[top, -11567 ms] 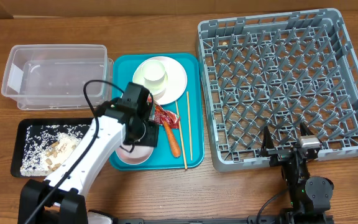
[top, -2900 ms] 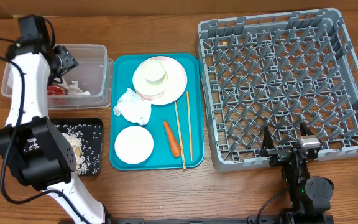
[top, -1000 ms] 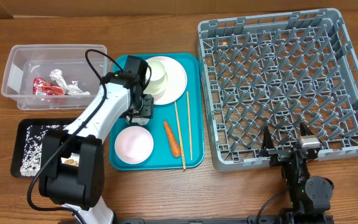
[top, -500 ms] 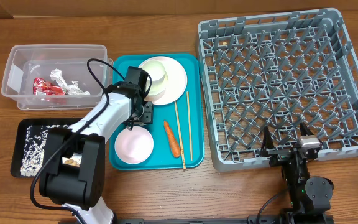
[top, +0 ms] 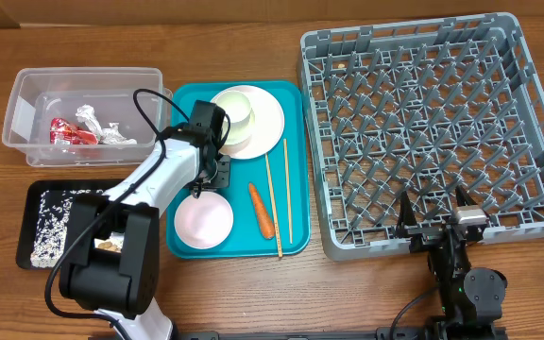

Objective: Sort waste into correct bins and load items into the dishwasher
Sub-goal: 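Reach the left gripper back to the remaining tissue on the teal tray and grasp it, then carry the second tissue into the clear plastic bin and release it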

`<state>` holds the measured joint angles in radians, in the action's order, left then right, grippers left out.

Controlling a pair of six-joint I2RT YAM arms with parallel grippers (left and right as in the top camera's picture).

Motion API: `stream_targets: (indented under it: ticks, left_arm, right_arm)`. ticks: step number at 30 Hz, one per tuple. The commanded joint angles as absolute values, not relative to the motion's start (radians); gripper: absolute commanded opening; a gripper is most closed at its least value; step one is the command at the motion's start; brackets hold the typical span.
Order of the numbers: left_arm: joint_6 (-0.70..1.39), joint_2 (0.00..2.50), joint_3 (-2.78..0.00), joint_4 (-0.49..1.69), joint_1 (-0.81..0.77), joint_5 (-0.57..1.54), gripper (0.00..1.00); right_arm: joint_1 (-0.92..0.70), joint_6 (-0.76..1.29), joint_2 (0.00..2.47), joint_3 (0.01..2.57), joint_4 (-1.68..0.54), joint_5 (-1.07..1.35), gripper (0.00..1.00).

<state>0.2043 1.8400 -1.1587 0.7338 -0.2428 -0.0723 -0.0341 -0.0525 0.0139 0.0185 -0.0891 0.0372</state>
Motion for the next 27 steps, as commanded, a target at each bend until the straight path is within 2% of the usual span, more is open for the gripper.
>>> stream_targets:
  ticks: [1,14,27]
  left_arm:
    - [0.202,1.806,-1.296,0.788,-0.244,-0.086,0.04]
    - [0.206,1.791,-1.789,1.123,-0.219,-0.144,0.04]
    - [0.302,1.794,-1.841,1.142,-0.025,-0.226,0.04]
  right_arm:
    - [-0.031,-0.053,0.005,0.008,-0.081,0.039,1.0]
    - [-0.031,-0.053,0.005,0.008,-0.081,0.039,1.0]
    - [-0.031,-0.053,0.005,0.008,-0.081,0.039,1.0]
